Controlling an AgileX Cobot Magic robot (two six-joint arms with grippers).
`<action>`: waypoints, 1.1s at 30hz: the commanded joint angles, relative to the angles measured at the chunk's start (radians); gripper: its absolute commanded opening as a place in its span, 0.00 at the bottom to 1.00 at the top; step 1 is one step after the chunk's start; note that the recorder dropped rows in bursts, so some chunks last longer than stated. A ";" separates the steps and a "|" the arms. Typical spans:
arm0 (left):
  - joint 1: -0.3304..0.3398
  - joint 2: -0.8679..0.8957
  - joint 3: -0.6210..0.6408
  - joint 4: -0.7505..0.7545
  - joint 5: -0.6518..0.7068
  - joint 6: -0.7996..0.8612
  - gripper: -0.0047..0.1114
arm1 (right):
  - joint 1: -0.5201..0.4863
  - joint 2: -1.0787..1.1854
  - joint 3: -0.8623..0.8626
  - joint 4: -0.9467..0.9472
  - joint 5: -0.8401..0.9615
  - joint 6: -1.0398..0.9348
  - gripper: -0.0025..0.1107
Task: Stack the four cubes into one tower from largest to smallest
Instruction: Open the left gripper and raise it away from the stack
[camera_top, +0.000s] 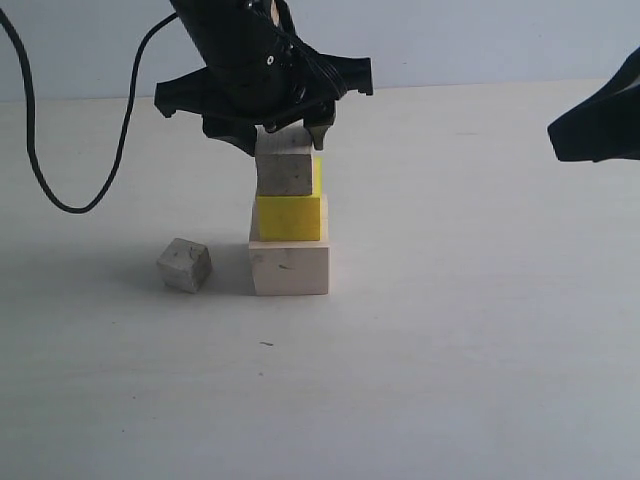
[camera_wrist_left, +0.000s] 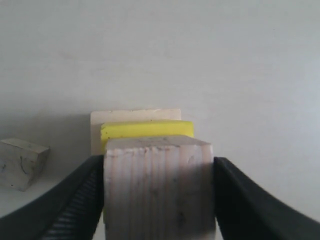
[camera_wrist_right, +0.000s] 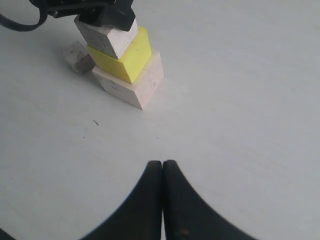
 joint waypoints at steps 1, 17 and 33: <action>-0.003 -0.010 -0.005 -0.005 -0.016 0.018 0.56 | 0.000 -0.008 0.004 0.002 -0.007 0.000 0.02; -0.003 -0.054 -0.005 -0.005 0.006 0.022 0.74 | 0.000 -0.008 0.003 0.002 0.004 0.000 0.02; -0.003 -0.250 -0.005 0.039 0.209 0.142 0.73 | 0.000 -0.008 0.003 0.002 0.015 0.000 0.02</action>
